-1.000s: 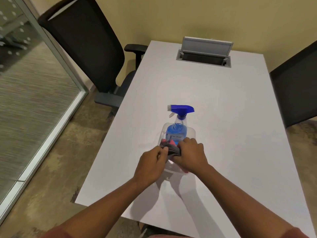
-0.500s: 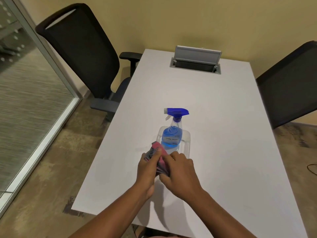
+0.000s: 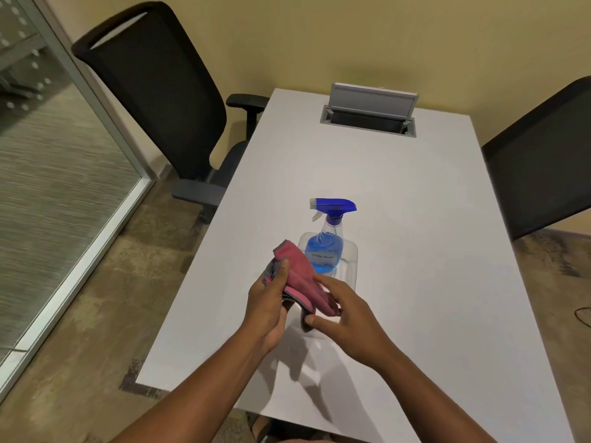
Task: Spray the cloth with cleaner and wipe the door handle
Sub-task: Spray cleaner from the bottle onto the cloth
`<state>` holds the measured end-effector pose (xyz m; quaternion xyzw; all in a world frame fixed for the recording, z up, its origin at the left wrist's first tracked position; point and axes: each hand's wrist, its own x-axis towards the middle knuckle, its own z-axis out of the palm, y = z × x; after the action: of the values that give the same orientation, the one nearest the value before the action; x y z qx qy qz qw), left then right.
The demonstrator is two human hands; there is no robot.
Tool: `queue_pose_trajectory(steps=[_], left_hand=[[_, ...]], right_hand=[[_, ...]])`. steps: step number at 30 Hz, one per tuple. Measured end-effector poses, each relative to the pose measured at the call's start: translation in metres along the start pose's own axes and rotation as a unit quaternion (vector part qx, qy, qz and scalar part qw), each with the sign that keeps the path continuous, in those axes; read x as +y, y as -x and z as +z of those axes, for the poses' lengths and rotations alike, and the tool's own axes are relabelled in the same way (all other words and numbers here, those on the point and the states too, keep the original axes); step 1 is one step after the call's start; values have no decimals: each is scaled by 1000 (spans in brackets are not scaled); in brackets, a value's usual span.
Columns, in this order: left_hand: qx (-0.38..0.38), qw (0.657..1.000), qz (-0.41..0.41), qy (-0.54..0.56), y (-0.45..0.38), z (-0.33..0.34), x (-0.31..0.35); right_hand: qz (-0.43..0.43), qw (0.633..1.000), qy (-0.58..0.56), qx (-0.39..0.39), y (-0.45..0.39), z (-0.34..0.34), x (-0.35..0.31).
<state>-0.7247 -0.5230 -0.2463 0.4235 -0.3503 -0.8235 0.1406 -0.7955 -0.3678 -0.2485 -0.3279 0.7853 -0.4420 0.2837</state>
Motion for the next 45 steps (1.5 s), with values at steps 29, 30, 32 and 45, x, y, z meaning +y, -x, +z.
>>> queue_pose_trajectory(steps=[29, 30, 32, 45], left_hand=[[-138, 989, -37, -24, -8, -50, -4], [-134, 990, -29, -30, -12, -55, -4], [-134, 985, 6, -107, -19, -62, -1], [-233, 966, -24, -111, -16, -3, 18]], right_hand=[[16, 948, -313, 58, -57, -51, -26], [21, 948, -313, 54, -60, -52, -28], [26, 945, -323, 40, -63, -52, -33], [100, 916, -382, -73, -77, -62, -49]])
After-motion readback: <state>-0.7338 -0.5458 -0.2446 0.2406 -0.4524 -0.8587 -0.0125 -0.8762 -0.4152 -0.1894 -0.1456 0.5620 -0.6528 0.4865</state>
